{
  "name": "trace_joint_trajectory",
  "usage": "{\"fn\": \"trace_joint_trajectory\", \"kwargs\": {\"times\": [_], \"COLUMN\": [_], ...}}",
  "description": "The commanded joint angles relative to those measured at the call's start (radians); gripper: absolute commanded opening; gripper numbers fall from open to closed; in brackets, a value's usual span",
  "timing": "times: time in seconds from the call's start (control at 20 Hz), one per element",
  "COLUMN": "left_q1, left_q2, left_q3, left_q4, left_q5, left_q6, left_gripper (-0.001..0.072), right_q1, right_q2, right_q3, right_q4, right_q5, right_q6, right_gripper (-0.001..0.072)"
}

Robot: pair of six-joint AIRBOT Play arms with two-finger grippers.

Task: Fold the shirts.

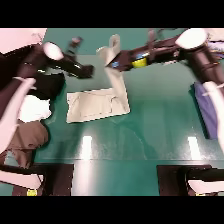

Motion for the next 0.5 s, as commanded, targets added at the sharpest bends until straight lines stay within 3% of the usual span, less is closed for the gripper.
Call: {"fn": "trace_joint_trajectory", "kwargs": {"times": [0.0,0.1,0.15,0.3,0.35,0.45], "left_q1": [0.185,0.256,0.279,0.306,0.306,0.306], "left_q2": [0.183,0.241,0.259,0.277,0.277,0.277], "left_q3": [0.0,0.0,0.0,0.0,-0.001,-0.001], "left_q4": [0.119,0.119,0.119,0.119,0.118,0.109], "left_q5": [-0.043,-0.053,-0.065,-0.119,-0.135,-0.156], "left_q6": [0.003,0.003,0.003,0.03,0.041,0.041], "left_gripper": [0.0025,0.0025,0.0025,0.0025,0.0025,0.0025], "right_q1": [0.196,0.272,0.288,0.258,0.23,0.156], "right_q2": [-0.153,-0.257,-0.299,-0.347,-0.33,-0.267], "right_q3": [0.08,0.182,0.225,0.306,0.283,0.179], "right_q4": [-0.002,-0.013,-0.016,-0.106,-0.154,-0.235], "right_q5": [-0.15,-0.14,-0.111,0.082,0.129,0.172], "right_q6": [-0.036,-0.093,-0.109,-0.044,-0.039,-0.038], "right_gripper": [0.0251,0.052,0.0609,0.0547,0.0493,0.0477]}}
